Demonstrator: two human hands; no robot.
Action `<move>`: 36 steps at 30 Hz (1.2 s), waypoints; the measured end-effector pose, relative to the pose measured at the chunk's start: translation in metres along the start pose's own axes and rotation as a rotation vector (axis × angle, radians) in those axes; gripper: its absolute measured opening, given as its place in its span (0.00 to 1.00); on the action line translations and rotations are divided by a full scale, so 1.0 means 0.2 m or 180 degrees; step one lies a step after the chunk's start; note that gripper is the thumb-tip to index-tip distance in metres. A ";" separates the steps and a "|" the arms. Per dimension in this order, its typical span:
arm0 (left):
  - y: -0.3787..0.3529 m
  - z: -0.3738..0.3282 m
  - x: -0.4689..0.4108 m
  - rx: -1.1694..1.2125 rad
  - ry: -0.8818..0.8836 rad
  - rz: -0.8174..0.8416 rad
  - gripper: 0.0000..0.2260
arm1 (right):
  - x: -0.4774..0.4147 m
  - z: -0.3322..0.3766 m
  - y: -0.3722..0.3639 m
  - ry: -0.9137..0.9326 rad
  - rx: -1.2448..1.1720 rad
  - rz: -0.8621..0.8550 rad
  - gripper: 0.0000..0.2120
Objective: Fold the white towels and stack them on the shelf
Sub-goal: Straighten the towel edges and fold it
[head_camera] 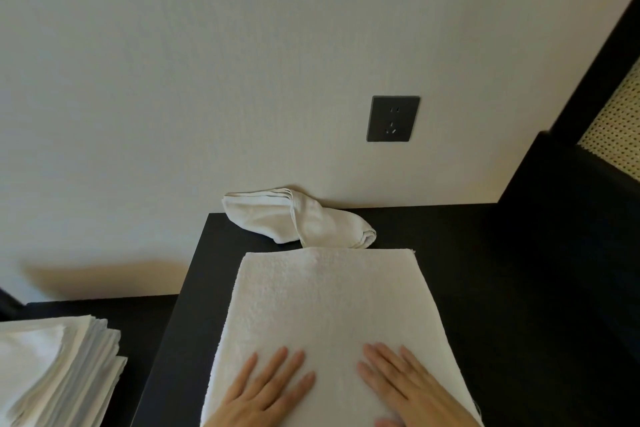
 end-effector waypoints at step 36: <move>0.19 0.29 -0.05 0.2636 0.1108 0.1084 0.05 | -0.01 -0.21 0.15 -0.0748 -0.2592 0.0569 0.04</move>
Point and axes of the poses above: each hand's wrist, its own x-axis away from the middle knuckle, its own y-axis out of the back of the hand, z = x × y, the point moved 2 cm from there along -x, towards the middle knuckle, and after that the axes turned 3 degrees about y, right-handed, at the moved point
